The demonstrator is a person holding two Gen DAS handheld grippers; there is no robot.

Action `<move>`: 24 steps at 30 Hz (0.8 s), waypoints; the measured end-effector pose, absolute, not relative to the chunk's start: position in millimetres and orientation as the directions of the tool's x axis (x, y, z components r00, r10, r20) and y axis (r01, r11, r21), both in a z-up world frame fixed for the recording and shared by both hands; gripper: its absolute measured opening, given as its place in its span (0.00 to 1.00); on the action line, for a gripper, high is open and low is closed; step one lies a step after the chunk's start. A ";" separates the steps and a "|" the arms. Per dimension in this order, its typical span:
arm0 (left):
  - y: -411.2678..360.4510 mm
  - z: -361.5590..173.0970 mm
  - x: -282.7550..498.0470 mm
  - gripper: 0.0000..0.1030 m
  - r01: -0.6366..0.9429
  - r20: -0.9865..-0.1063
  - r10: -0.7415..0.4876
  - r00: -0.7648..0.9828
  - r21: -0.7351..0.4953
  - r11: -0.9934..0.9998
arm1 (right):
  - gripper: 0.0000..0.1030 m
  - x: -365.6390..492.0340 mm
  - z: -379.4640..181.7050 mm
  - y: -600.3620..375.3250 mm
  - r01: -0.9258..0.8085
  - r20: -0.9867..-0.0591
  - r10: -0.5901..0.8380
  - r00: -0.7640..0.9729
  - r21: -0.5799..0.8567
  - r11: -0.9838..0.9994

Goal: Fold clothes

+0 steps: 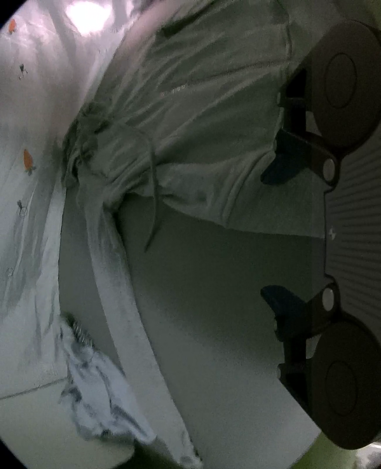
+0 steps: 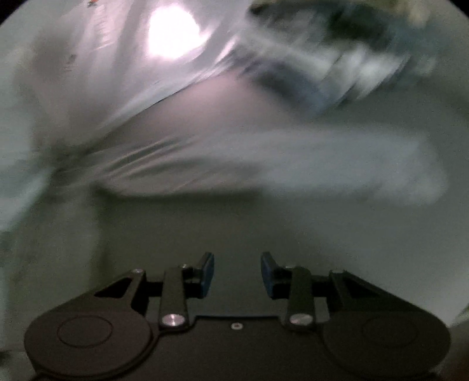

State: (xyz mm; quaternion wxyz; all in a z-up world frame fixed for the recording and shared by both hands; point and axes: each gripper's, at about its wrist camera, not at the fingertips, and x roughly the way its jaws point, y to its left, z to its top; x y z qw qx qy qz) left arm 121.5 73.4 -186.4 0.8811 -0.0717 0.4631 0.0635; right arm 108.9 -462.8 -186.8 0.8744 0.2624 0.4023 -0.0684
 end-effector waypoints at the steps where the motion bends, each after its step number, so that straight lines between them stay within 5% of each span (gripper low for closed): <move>1: 75.5 -187.3 123.8 0.73 -0.151 -0.825 0.017 0.565 -0.083 0.985 | 0.35 109.7 -190.9 -450.4 0.308 -0.723 0.186 0.665 0.492 0.814; 6: 75.0 -203.2 142.2 0.73 -0.073 -0.824 -0.054 0.565 -0.114 0.991 | 0.43 120.7 -201.5 -395.1 0.158 -0.691 0.390 0.609 0.587 0.794; 9: 68.3 -209.8 145.4 0.48 -0.027 -0.814 -0.067 0.576 -0.101 0.995 | 0.46 128.4 -204.2 -368.4 0.073 -0.688 0.452 0.567 0.589 0.805; 11: 64.1 -208.9 144.6 0.16 -0.015 -0.811 -0.074 0.580 -0.101 0.995 | 0.35 129.0 -202.1 -352.3 0.046 -0.714 0.412 0.566 0.527 0.849; 12: 62.1 -208.0 144.2 0.13 -0.012 -0.810 -0.076 0.581 -0.102 0.995 | 0.14 131.3 -201.3 -347.3 0.032 -0.725 0.403 0.559 0.505 0.863; 13: 63.8 -202.4 143.0 0.11 -0.023 -0.812 -0.084 0.578 -0.118 0.993 | 0.06 135.6 -201.2 -345.6 0.037 -0.732 0.405 0.548 0.504 0.863; 15: 72.2 -184.6 139.3 0.10 -0.063 -0.818 -0.108 0.564 -0.173 0.983 | 0.05 139.1 -191.6 -352.3 0.051 -0.686 0.462 0.562 0.586 0.809; 19: 95.2 -125.7 111.9 0.09 -0.086 -0.765 -0.178 0.619 -0.291 0.953 | 0.04 117.1 -146.9 -395.0 0.029 -0.436 0.578 0.690 0.815 0.579; 24: 108.8 -177.7 113.5 0.09 -0.262 -0.856 -0.196 0.478 -0.352 0.898 | 0.05 122.1 -179.7 -381.3 0.108 -0.712 0.463 0.527 0.597 0.795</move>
